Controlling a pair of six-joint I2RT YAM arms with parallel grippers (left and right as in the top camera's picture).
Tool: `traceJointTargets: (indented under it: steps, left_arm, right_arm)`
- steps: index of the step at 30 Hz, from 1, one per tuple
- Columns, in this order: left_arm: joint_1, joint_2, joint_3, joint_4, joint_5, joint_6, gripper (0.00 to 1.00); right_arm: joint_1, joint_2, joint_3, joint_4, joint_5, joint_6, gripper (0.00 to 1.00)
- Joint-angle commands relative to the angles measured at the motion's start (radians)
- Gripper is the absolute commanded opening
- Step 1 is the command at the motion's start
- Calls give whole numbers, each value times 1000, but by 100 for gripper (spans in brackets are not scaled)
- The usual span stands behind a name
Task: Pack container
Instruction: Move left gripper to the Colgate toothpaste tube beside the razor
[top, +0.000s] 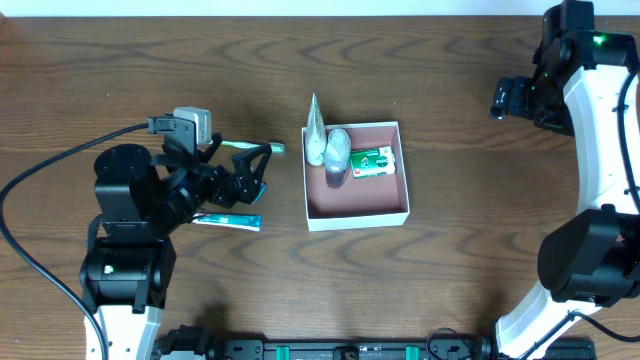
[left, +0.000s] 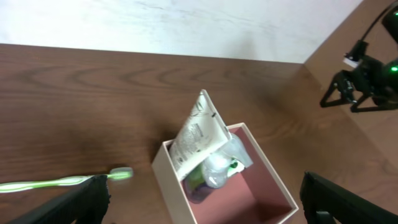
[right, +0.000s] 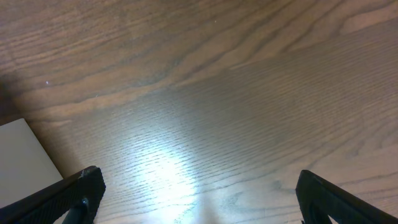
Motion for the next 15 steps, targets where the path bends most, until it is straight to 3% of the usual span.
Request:
traceJointTargets:
  steps: [1,15]
  left_arm:
    - [2,-6,31,-1,-63,14,98]
    - [2,-4,36,-54,-140,143,98]
  right_arm:
    - [3,-18,12,-1,13,-14,99]
    - [3,-18,12,-1,13,-14,99]
